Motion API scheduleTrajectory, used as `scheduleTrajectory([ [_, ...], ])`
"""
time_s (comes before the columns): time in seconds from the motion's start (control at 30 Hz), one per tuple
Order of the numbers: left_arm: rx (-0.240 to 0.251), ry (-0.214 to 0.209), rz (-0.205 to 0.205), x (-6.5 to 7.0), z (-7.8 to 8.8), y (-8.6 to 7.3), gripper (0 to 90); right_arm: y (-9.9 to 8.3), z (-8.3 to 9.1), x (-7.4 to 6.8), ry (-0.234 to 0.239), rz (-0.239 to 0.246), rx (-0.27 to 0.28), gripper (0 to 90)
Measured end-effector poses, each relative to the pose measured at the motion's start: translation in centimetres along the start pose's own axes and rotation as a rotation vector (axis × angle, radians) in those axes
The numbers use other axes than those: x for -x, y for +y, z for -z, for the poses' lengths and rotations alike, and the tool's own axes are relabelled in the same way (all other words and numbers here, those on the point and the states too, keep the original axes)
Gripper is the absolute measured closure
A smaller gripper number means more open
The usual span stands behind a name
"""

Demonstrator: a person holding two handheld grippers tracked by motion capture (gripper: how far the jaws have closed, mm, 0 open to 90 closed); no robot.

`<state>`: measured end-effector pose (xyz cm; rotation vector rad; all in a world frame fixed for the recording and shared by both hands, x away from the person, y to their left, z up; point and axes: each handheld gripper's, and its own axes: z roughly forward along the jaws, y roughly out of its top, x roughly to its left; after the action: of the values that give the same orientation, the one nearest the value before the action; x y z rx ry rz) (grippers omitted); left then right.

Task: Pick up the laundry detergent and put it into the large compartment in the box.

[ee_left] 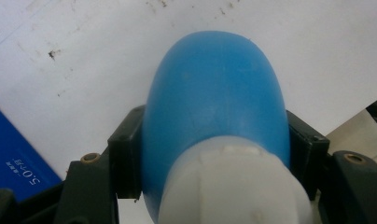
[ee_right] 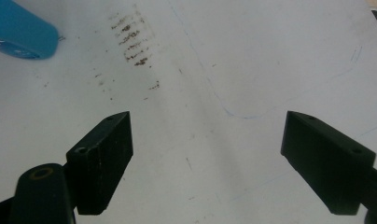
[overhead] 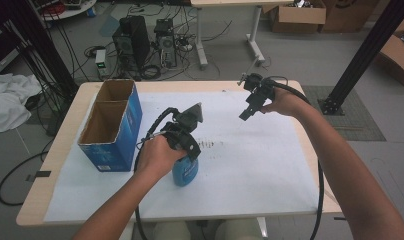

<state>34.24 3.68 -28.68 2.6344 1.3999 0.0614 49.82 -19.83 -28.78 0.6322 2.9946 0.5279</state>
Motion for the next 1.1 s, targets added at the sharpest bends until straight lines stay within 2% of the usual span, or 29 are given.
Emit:
scheduleTrajectory([
  [0.23, 0.016, 0.002, 0.005, -0.1, 0.3, 0.0, 37.9, -0.1, 0.0, 0.0, 0.0, 0.0, 0.001, 16.7],
  [0.27, 0.018, 0.001, 0.001, -0.3, 0.7, 0.1, 37.9, -0.1, 0.0, 0.0, 0.0, 0.0, 0.0, 16.7],
  [0.37, 0.042, -0.012, 0.024, -0.9, 2.1, 0.2, 37.9, -0.2, 0.0, 0.0, 0.0, -0.004, 0.0, 16.7],
  [0.7, 0.083, 0.015, 0.069, -2.7, 8.7, 0.7, 38.0, -0.3, 0.0, -0.1, 0.001, -0.001, 0.003, 16.8],
  [0.87, 0.084, 0.034, 0.079, -3.1, 11.8, 0.9, 38.0, -0.3, 0.0, -0.1, 0.002, -0.004, -0.002, 16.8],
  [0.9, 0.092, 0.036, 0.091, -3.3, 12.5, 1.0, 37.9, -0.3, 0.0, -0.2, 0.003, -0.002, -0.001, 16.8],
  [1.1, 0.093, 0.037, 0.108, -4.2, 15.8, 1.1, 38.0, -0.3, 0.2, -0.2, 0.002, -0.001, 0.005, 17.0],
])
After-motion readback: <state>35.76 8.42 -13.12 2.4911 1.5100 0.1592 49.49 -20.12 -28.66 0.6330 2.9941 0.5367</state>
